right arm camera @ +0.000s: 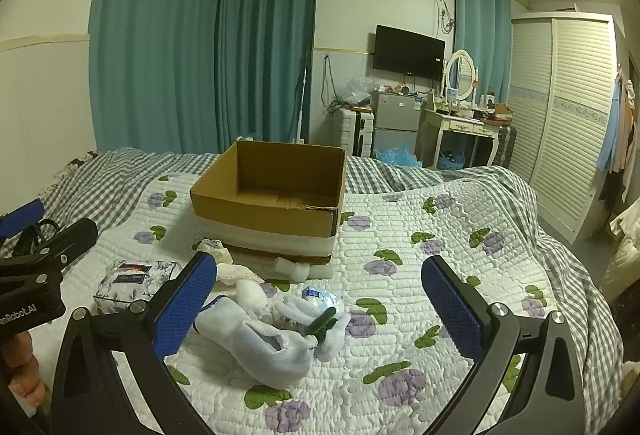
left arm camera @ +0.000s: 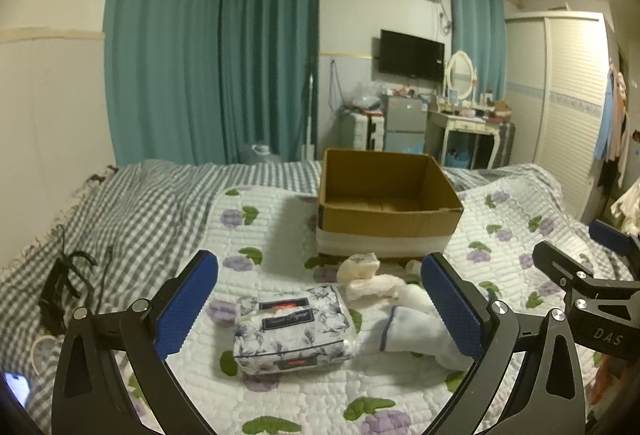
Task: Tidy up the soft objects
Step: 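Move right gripper toward white knit glove while left gripper approaches floral tissue pack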
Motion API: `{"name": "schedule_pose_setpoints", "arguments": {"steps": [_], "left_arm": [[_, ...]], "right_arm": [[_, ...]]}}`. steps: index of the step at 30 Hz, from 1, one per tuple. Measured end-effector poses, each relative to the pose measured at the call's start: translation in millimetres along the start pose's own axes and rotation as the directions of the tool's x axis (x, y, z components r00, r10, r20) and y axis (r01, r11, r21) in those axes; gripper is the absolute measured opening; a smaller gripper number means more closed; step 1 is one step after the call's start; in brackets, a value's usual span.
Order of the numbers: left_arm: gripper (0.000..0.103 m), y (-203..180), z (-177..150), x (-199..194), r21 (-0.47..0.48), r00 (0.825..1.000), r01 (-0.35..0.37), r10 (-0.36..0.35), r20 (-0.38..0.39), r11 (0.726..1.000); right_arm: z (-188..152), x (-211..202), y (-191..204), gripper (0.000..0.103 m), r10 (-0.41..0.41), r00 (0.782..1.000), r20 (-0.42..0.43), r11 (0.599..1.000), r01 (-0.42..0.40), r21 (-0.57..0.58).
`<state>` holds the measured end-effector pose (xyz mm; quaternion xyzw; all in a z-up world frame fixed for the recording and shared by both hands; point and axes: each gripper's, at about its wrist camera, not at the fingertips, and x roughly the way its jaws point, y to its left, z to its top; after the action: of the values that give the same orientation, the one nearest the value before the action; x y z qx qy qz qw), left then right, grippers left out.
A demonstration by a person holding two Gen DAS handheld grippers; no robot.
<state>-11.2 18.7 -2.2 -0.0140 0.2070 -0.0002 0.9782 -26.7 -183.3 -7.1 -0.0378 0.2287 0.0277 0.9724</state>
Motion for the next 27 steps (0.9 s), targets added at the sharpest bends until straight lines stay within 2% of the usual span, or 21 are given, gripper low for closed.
{"name": "schedule_pose_setpoints", "arguments": {"steps": [27], "left_arm": [[0.103, -2.2, -3.1, -3.5, -0.001, 1.000, 0.005, -0.005, 0.007, 1.000]], "right_arm": [[-2.2, -1.4, 8.3, 0.103, 0.007, 1.000, 0.000, 1.000, -0.007, -0.025]]}}
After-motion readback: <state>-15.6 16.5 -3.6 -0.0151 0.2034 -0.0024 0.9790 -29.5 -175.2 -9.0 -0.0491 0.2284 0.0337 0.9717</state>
